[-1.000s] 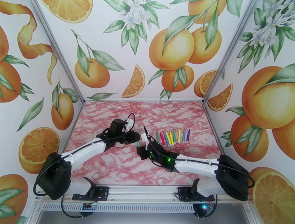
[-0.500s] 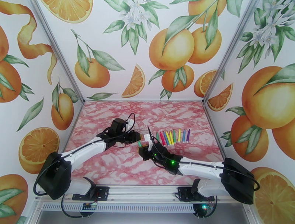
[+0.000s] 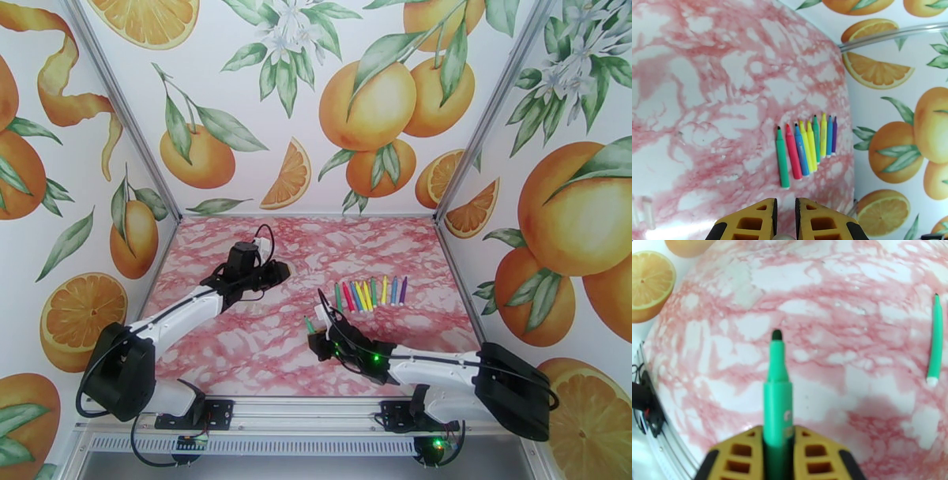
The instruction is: Open the pen caps
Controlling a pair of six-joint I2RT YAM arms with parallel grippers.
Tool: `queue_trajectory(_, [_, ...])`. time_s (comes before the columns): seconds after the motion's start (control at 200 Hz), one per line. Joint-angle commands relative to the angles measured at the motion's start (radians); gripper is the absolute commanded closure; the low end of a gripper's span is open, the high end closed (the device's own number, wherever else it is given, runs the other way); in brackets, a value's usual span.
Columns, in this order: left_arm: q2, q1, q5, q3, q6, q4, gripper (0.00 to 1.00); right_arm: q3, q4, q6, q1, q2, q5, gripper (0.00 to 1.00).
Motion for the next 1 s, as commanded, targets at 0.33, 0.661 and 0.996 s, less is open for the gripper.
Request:
queue_trajectory(0.33, [0.105, -0.038, -0.147, 0.193, 0.356, -0.468, 1.0, 0.086, -0.224, 0.02, -0.075, -0.07, 0.19, 1.0])
queue_trajectory(0.661, [0.217, -0.106, -0.338, 0.264, 0.432, -0.642, 1.0, 0.297, -0.425, -0.016, -0.211, 0.1, 0.196, 1.0])
queue_trajectory(0.996, [0.31, -0.131, -0.414, 0.297, 0.453, -0.67, 1.0, 0.483, -0.495, -0.001, -0.248, 0.359, 0.245, 1.0])
